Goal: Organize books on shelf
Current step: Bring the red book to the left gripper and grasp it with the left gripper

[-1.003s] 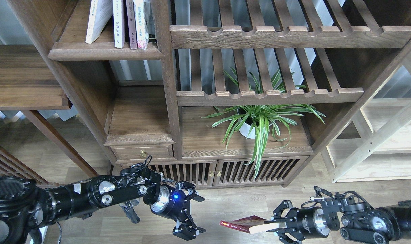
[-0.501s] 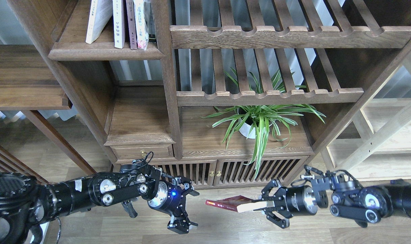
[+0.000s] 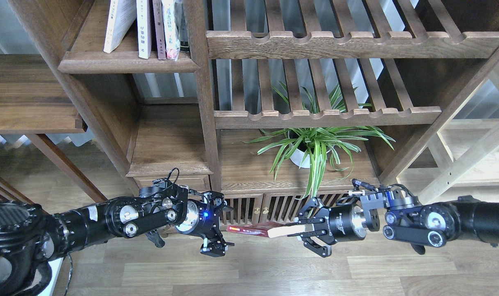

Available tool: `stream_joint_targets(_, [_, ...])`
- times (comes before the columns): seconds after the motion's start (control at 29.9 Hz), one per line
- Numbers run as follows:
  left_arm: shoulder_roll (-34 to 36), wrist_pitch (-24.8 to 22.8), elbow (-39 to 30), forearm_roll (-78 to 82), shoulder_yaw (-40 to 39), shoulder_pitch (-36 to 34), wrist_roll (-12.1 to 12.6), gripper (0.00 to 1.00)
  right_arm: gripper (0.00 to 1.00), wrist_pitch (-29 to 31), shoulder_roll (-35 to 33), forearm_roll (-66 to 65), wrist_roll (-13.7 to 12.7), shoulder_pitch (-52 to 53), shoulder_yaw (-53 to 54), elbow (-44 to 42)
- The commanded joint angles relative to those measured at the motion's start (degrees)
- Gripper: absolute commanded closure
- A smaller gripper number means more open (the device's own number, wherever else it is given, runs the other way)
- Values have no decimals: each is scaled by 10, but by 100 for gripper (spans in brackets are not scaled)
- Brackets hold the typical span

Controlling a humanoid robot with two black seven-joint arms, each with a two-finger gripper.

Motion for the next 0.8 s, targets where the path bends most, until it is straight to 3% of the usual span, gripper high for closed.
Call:
stream_joint_targets(0.0, [0, 6, 7, -1, -1, -1, -2, 3, 96, 2, 8, 15, 0, 18, -1, 7])
stream_joint_targets(0.4, [0, 22, 8, -2, -9, -2, -8, 8, 96, 7, 29, 37, 0, 44, -5, 12])
stream_joint_targets(0.57, [0, 45, 4, -3, -10, -2, -41, 14, 96, 7, 32, 39, 0, 49, -6, 12])
stream_joint_targets(0.77, [0, 47, 1, -10, -21, -1, -61, 19, 96, 7, 34, 39, 0, 53, -9, 12])
